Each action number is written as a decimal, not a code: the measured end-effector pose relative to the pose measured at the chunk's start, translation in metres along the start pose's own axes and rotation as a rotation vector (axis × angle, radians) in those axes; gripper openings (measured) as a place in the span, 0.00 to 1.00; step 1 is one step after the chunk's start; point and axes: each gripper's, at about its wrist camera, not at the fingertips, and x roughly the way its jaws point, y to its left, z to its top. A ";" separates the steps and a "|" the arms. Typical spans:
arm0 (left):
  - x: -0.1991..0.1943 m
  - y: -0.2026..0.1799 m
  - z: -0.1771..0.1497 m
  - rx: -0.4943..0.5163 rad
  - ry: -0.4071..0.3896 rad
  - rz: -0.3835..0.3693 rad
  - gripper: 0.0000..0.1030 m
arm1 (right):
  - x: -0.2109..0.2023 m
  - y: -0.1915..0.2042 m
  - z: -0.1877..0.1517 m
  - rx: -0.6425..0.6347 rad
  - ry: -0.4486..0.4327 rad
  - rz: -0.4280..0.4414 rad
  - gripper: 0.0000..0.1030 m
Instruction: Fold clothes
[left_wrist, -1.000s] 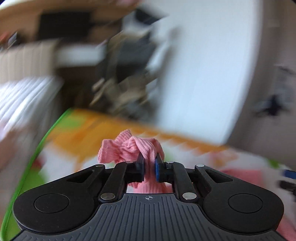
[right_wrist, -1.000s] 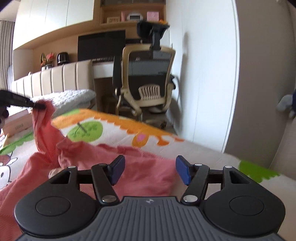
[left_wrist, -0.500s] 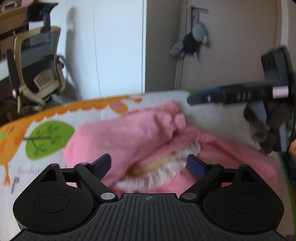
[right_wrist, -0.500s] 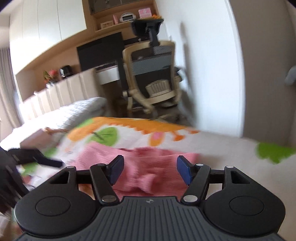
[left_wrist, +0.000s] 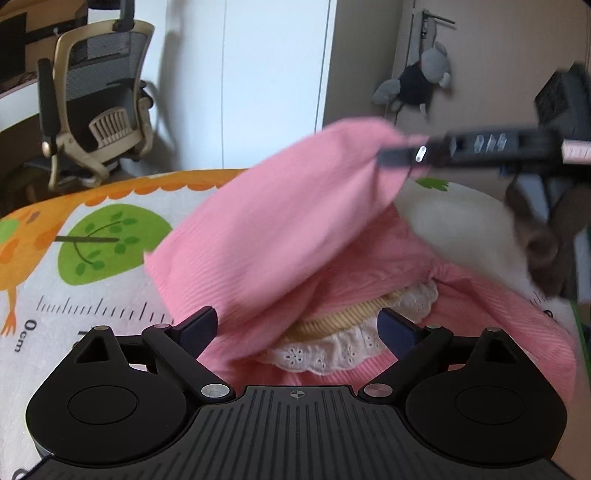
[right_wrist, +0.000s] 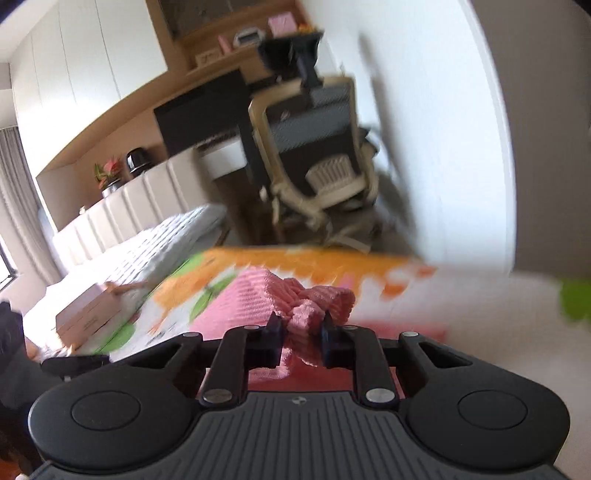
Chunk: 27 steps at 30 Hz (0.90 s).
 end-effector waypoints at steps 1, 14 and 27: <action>0.002 0.000 0.000 0.001 0.000 -0.003 0.94 | -0.001 -0.004 0.001 -0.005 0.011 -0.026 0.18; -0.017 0.004 0.029 -0.035 -0.099 -0.162 0.98 | -0.013 -0.029 -0.034 -0.092 0.105 -0.233 0.45; 0.044 0.045 0.026 -0.288 -0.031 -0.247 0.98 | 0.044 0.003 -0.047 -0.482 0.164 -0.085 0.49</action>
